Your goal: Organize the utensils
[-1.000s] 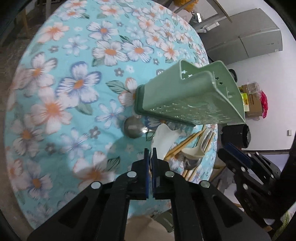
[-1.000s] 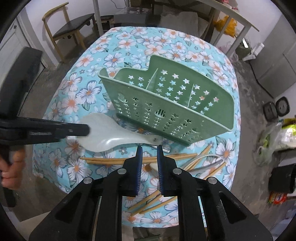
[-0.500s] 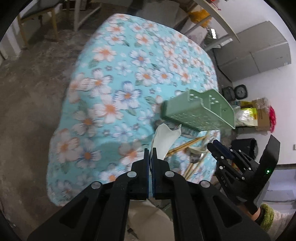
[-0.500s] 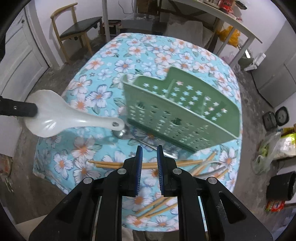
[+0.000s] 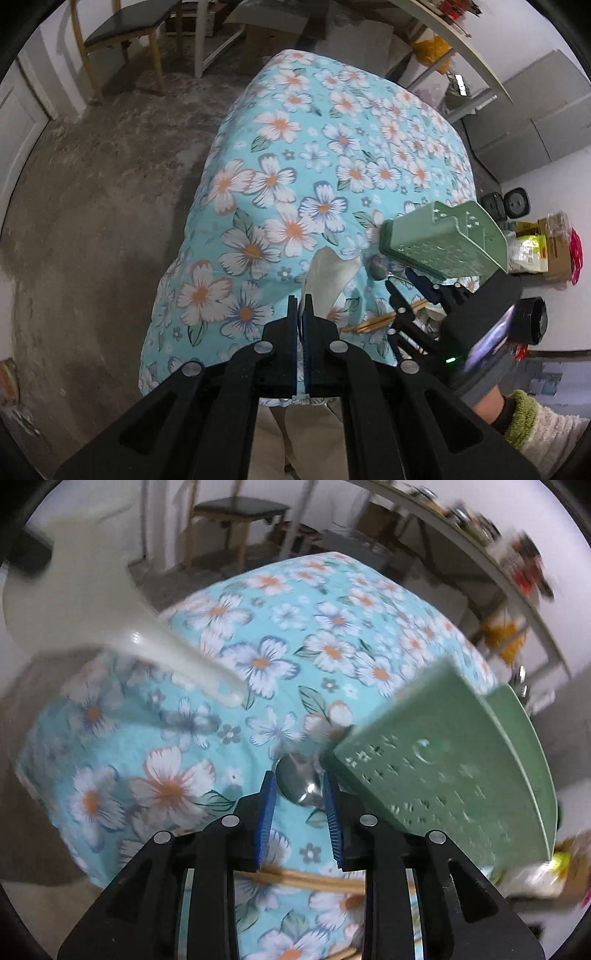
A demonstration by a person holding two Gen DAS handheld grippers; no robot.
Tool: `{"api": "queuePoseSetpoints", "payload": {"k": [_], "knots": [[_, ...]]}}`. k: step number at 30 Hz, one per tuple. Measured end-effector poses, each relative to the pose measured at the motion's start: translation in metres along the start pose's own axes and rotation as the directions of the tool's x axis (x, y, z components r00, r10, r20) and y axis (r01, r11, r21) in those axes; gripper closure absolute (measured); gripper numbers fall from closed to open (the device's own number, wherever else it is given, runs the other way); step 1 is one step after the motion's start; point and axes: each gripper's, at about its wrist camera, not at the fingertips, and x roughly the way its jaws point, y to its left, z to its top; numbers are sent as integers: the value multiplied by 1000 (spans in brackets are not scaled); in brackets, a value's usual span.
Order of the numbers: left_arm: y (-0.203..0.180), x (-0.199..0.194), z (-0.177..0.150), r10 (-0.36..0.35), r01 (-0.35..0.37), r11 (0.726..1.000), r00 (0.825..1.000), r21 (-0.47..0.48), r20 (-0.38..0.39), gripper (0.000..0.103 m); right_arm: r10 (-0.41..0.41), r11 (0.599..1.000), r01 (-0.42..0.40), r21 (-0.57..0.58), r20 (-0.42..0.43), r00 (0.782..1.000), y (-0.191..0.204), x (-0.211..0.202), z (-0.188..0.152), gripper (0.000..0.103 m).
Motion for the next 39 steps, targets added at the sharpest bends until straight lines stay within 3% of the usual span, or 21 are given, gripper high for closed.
{"api": "queuePoseSetpoints", "payload": {"k": [5, 14, 20, 31, 39], "knots": [[7, 3, -1, 0, 0, 999, 1000, -36, 2, 102, -63, 990, 62, -124, -1, 998, 16, 20, -3, 67], [17, 6, 0, -3, 3, 998, 1000, -67, 2, 102, -128, 978, 118, -170, -53, 990, 23, 46, -8, 70], [21, 10, 1, -13, 12, 995, 1000, -96, -4, 102, -192, 964, 180, -197, -41, 981, 26, 46, -6, 82], [23, 15, -1, -12, 11, 995, 1000, -101, -9, 102, -269, 932, 253, -258, -27, 963, 40, 60, -5, 86], [21, 14, 0, -5, 6, 996, 1000, -89, 3, 102, -235, 956, 222, -191, -47, 971, 32, 49, -2, 102]]}}
